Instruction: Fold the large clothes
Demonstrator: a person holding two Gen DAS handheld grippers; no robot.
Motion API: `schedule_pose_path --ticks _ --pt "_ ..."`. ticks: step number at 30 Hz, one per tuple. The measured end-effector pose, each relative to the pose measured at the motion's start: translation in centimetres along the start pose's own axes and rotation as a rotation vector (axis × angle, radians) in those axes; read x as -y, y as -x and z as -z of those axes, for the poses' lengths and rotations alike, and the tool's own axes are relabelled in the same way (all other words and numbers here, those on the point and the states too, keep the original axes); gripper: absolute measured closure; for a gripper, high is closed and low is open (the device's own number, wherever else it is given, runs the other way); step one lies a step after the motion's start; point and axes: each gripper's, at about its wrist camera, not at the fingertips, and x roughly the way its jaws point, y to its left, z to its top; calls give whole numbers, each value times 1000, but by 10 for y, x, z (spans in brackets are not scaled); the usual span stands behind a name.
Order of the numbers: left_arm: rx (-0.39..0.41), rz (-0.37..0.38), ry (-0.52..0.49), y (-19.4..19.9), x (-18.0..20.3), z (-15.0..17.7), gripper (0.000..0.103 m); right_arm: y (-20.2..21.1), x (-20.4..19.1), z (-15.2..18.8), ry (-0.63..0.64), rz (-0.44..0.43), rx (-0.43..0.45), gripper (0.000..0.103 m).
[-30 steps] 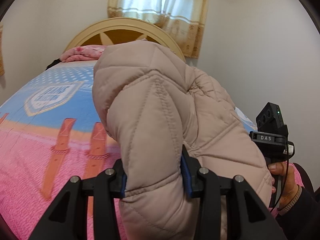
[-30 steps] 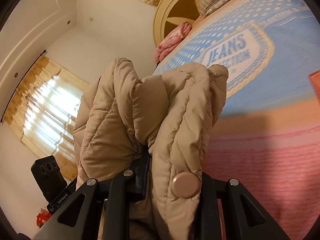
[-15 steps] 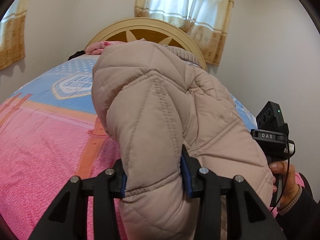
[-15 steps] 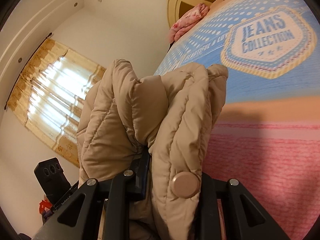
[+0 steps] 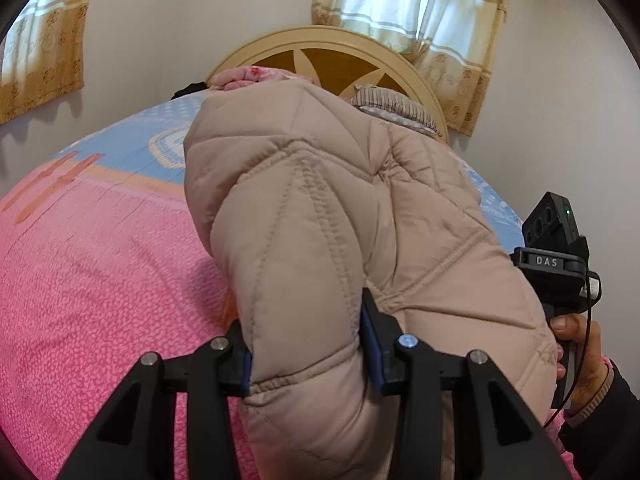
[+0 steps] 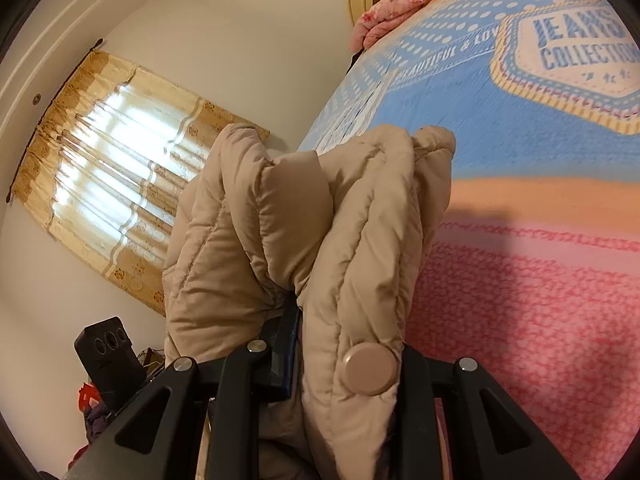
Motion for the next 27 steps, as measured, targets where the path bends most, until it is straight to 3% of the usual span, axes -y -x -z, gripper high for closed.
schedule_pose_path --ticks 7,12,17,27 --pt "-18 -32 1 -8 -12 7 56 -20 7 -2 -5 31 -24 79" --pt "-17 -91 -6 -17 -18 14 34 -30 22 -2 -29 67 -29 80" --pt "-14 -122 10 -24 -26 23 20 -36 27 -1 -22 100 -35 79" --pt "-10 -160 -4 -22 -24 26 15 -38 19 0 31 187 -34 76"
